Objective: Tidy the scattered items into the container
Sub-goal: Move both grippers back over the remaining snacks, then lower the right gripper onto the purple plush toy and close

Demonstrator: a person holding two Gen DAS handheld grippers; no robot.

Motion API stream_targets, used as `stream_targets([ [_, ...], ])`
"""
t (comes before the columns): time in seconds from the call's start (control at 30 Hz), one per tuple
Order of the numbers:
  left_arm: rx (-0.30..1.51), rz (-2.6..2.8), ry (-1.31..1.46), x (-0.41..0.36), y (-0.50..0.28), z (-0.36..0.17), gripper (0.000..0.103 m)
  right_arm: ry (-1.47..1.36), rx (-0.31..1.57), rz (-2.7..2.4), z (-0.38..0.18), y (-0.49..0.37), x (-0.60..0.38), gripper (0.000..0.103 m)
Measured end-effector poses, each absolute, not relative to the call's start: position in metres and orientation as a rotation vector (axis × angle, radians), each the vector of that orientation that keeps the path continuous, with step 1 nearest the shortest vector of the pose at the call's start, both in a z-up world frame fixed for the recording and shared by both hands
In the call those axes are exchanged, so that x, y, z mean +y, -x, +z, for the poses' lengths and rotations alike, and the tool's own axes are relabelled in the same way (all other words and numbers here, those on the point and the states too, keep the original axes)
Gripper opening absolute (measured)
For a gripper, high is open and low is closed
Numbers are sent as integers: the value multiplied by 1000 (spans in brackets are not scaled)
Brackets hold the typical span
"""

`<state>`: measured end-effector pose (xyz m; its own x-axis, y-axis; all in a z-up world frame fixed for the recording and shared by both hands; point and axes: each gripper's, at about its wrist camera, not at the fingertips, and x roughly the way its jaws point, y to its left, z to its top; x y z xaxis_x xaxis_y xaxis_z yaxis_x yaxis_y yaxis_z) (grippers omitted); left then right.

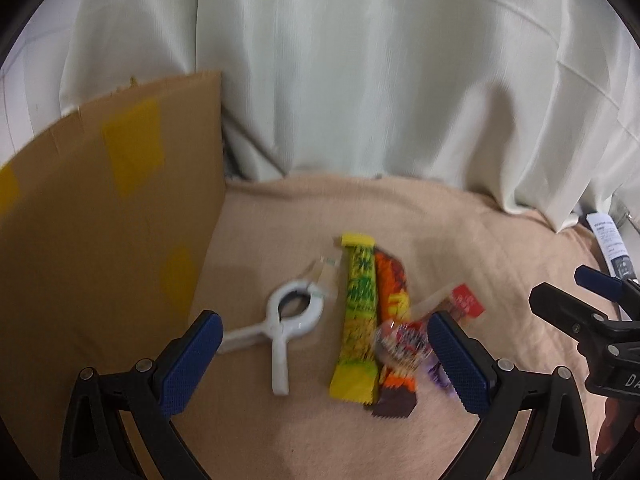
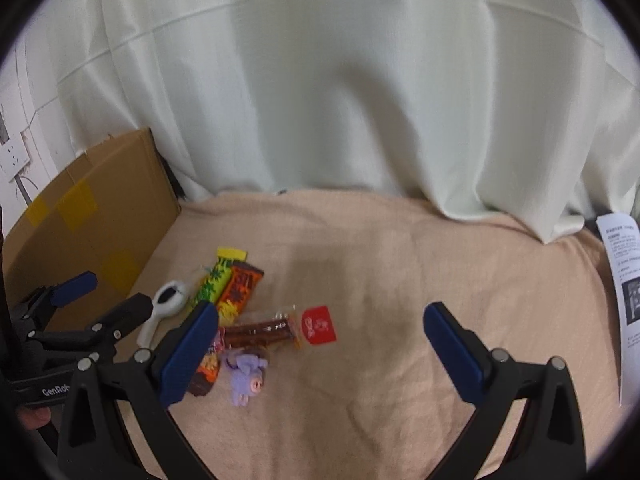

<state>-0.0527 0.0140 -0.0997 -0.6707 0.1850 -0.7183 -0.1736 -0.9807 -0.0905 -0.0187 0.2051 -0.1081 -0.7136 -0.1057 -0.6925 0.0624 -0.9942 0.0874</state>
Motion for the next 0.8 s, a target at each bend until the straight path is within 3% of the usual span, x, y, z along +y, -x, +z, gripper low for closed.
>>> stream_targets([
  [0.37, -45, 2667, 1164, 4, 53, -115, 103, -1263, -7, -2718, -157, 21, 193, 103],
  [0.47, -41, 2669, 1158, 4, 52, -115, 103, -1239, 14, -2686, -164, 18, 187, 97],
  [0.6, -64, 2663, 1153, 5, 53, -116, 103, -1266, -8, -2618, -173, 21, 181, 79],
  [0.8, -60, 2654, 1153, 6, 53, -117, 103, -1248, 14, -2545, -176, 21, 159, 76],
])
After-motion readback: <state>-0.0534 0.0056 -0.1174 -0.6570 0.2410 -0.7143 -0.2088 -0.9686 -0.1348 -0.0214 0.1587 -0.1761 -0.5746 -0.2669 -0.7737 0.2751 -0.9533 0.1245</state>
